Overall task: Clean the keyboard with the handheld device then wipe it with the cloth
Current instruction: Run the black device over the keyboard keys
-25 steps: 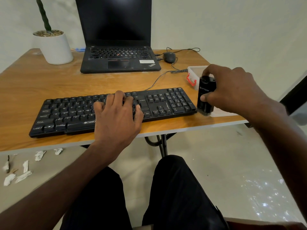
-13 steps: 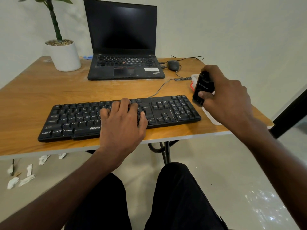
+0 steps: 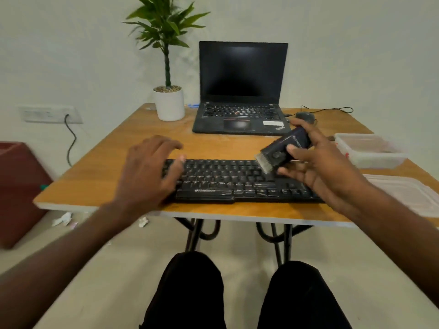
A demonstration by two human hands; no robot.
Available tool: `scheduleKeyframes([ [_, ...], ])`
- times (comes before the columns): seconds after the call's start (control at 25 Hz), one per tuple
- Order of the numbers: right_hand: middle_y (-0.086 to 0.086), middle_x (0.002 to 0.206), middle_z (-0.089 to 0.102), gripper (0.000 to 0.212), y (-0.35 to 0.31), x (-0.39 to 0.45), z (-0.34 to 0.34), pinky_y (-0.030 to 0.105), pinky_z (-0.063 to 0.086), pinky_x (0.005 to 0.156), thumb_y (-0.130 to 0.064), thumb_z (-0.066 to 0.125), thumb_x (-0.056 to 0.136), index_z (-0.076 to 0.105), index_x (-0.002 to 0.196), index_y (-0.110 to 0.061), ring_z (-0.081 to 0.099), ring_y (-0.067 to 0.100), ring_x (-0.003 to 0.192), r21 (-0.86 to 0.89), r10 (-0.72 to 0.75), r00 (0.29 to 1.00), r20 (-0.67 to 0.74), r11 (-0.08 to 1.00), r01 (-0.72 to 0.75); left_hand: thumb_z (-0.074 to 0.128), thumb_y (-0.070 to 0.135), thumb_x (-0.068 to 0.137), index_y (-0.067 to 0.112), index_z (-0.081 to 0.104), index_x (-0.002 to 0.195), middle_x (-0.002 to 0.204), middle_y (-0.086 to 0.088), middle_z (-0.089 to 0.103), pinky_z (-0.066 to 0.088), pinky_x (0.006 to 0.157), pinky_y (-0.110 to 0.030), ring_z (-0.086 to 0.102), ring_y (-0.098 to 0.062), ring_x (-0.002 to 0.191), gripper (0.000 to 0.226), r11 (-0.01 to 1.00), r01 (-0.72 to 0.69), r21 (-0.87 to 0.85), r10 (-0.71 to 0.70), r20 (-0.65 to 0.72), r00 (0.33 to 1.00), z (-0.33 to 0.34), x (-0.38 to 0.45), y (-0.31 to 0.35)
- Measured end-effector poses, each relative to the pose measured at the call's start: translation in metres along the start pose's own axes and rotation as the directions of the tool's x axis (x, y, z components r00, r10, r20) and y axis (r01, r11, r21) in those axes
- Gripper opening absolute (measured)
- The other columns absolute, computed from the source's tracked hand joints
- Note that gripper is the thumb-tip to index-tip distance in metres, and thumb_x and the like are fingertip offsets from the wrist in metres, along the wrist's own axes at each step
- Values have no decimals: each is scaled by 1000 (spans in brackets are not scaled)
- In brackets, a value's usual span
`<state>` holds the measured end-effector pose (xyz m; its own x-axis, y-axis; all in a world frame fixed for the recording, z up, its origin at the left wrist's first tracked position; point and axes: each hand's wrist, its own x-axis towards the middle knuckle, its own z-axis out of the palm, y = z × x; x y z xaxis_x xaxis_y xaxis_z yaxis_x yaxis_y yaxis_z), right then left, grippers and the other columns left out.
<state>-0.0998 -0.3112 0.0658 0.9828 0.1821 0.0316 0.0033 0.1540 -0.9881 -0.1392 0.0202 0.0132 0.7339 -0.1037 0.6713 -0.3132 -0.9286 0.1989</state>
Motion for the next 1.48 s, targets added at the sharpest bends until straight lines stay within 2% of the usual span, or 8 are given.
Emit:
scheduleKeyframes([
  [0.2,12,129,64,58,17,35,75,38,64,80,0,71,90,61,134,-38,75,31,102,44,57,983,173,997,-65,57,90,69,37,29,162,166,13,37,39,106,-41,43,-18,139,111,844,478,-242,-322,484,814,-21,-19,-60],
  [0.4,-4,121,65,66,34,59,155,39,64,81,-5,78,86,56,138,-41,73,15,100,-355,-166,934,317,892,280,83,83,52,38,13,167,163,16,39,39,117,-31,46,-7,142,142,817,497,-293,-200,663,721,-13,-20,-71],
  [0.72,-18,133,63,71,43,81,208,14,52,89,-20,81,80,55,142,-46,61,-2,113,-565,-227,786,575,585,582,99,63,54,44,17,158,141,18,58,52,111,-39,60,-7,128,134,816,482,-320,-232,582,780,-2,-22,-80],
  [0.84,-16,136,62,71,20,87,206,22,47,97,-21,81,80,56,141,-47,58,3,118,-670,-106,765,635,420,613,94,78,46,45,14,159,158,15,47,44,119,-47,50,-18,143,143,830,478,-289,-248,577,779,-1,-21,-81],
  [1.04,-17,130,64,70,33,72,208,20,55,93,-23,79,83,52,144,-48,62,1,113,-614,-193,734,651,435,659,89,87,41,43,17,157,152,11,52,49,114,-47,54,-19,138,143,834,480,-273,-254,581,773,0,-20,-81],
  [1.16,-7,139,62,70,18,78,202,34,51,103,-25,78,83,51,145,-46,59,13,122,-762,-139,792,594,219,610,89,87,38,44,16,158,163,9,43,45,118,-48,49,-20,144,147,826,493,-272,-261,591,763,0,-19,-82],
  [1.36,-10,137,62,70,25,71,200,12,42,80,-21,80,84,52,142,-48,58,8,116,-706,-122,778,616,354,614,92,84,41,40,18,158,162,10,43,44,120,-47,48,-16,144,145,823,490,-287,-251,589,768,-1,-19,-80],
  [1.48,-7,139,58,68,7,73,175,25,51,89,-18,80,84,52,138,-49,57,15,120,-800,28,821,570,247,547,90,86,36,38,19,159,163,9,40,42,121,-44,46,-14,145,150,818,505,-275,-266,597,757,-3,-19,-79],
])
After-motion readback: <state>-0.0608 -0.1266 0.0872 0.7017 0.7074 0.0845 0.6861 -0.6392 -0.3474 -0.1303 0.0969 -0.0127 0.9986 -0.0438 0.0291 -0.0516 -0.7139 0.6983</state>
